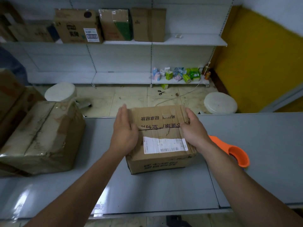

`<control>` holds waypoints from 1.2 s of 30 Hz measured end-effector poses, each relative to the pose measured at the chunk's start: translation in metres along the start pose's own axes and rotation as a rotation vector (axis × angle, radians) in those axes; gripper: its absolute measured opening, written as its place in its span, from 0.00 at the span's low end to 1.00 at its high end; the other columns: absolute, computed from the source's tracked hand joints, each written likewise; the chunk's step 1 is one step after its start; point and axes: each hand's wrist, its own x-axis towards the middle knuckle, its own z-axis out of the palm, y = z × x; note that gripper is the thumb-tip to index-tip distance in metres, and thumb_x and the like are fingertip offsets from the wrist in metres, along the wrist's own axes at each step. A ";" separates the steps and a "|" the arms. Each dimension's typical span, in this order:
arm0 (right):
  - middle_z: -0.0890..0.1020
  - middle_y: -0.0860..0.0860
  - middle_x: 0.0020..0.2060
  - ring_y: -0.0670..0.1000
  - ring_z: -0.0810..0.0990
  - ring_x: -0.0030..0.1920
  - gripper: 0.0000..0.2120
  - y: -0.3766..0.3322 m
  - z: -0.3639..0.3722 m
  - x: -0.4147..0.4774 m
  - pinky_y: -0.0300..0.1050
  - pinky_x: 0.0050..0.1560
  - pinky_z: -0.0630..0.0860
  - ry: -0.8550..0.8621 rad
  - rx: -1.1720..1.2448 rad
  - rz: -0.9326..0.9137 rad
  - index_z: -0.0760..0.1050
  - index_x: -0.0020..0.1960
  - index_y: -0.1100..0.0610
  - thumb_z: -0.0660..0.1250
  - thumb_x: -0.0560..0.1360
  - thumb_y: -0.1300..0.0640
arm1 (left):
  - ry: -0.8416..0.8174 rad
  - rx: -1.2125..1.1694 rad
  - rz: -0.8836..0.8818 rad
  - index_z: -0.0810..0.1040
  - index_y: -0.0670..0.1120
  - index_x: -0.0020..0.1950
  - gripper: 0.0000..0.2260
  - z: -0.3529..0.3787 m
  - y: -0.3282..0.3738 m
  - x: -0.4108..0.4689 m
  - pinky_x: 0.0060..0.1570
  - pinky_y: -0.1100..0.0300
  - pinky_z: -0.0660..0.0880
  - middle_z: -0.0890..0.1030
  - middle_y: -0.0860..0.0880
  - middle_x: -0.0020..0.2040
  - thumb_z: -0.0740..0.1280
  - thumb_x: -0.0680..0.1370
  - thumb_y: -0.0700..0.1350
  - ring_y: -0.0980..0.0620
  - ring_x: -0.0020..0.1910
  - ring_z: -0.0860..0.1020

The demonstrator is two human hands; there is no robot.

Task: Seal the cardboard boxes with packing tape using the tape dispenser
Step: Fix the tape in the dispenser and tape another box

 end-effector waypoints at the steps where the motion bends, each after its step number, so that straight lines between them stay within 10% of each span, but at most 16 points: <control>1: 0.59 0.46 0.76 0.51 0.61 0.75 0.28 0.000 0.000 0.003 0.50 0.74 0.60 0.005 -0.037 -0.009 0.53 0.78 0.47 0.56 0.80 0.60 | -0.002 0.156 0.122 0.44 0.55 0.80 0.30 -0.002 0.000 0.004 0.74 0.52 0.47 0.44 0.53 0.81 0.56 0.82 0.44 0.52 0.79 0.45; 8: 0.56 0.48 0.78 0.54 0.56 0.76 0.27 0.013 0.006 0.006 0.52 0.75 0.56 0.008 -0.280 -0.083 0.50 0.79 0.48 0.52 0.82 0.53 | -0.193 0.543 0.292 0.49 0.51 0.80 0.30 0.002 0.003 0.020 0.75 0.54 0.42 0.47 0.52 0.81 0.48 0.81 0.63 0.52 0.79 0.40; 14: 0.58 0.53 0.77 0.56 0.60 0.74 0.27 0.011 0.004 -0.013 0.51 0.71 0.60 0.131 -0.494 -0.144 0.55 0.78 0.56 0.56 0.81 0.52 | -0.158 0.572 0.361 0.61 0.54 0.76 0.23 0.000 0.010 0.013 0.71 0.49 0.62 0.57 0.51 0.78 0.51 0.82 0.60 0.50 0.77 0.49; 22: 0.40 0.47 0.78 0.49 0.35 0.77 0.29 0.003 0.022 -0.007 0.52 0.77 0.41 -0.066 -0.819 -0.276 0.44 0.79 0.47 0.44 0.81 0.39 | -0.117 0.756 0.387 0.65 0.47 0.69 0.20 0.016 0.019 0.011 0.75 0.45 0.54 0.64 0.43 0.72 0.49 0.82 0.56 0.43 0.74 0.59; 36: 0.49 0.47 0.79 0.49 0.43 0.78 0.28 -0.006 -0.002 -0.002 0.50 0.75 0.48 -0.139 -0.591 -0.283 0.52 0.78 0.50 0.52 0.82 0.42 | -0.112 0.859 0.341 0.67 0.49 0.68 0.24 0.020 0.034 0.008 0.75 0.45 0.51 0.65 0.45 0.72 0.48 0.81 0.62 0.44 0.74 0.59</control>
